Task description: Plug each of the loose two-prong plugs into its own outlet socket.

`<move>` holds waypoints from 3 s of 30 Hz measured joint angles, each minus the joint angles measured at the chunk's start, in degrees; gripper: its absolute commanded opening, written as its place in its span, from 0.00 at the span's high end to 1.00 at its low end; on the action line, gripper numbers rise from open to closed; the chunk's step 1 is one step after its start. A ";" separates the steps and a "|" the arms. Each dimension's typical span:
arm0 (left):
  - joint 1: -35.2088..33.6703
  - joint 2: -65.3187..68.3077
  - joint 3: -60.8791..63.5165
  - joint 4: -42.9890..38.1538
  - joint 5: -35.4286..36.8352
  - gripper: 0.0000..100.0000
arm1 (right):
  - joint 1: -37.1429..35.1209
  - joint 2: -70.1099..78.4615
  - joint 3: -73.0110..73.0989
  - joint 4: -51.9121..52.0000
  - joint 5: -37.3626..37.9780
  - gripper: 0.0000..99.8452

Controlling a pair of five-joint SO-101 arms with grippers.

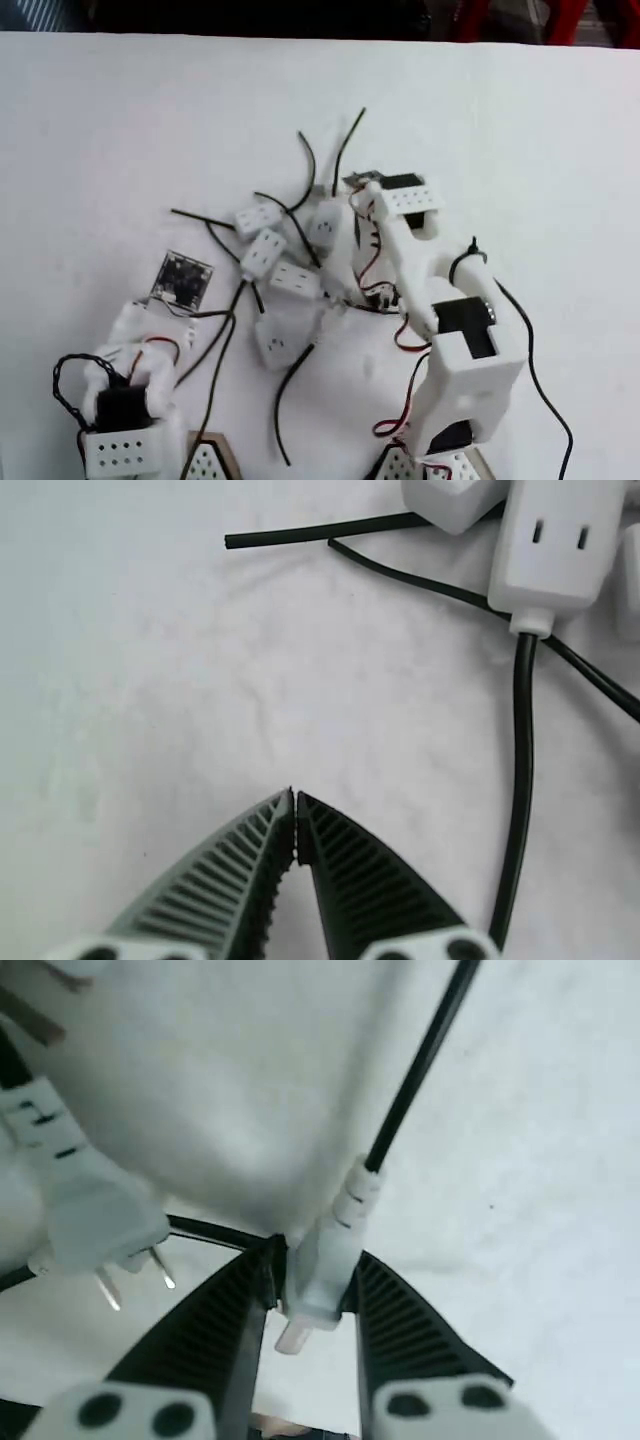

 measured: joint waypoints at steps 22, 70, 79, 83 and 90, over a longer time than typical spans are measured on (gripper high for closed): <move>0.00 0.00 0.00 0.00 0.00 0.97 | 0.62 1.14 -5.01 0.62 -7.82 0.86; 0.00 0.00 0.00 0.00 0.00 0.97 | 1.32 10.81 -15.74 6.33 -11.60 0.93; 0.00 0.00 0.00 0.00 0.00 0.97 | 1.32 14.95 -17.85 7.30 -11.60 0.94; 0.00 0.00 0.00 0.00 0.00 0.97 | 1.32 15.12 -19.08 9.23 -11.60 0.92; 0.00 0.00 0.00 0.00 0.00 0.97 | 1.32 12.92 -19.25 11.52 -11.60 0.90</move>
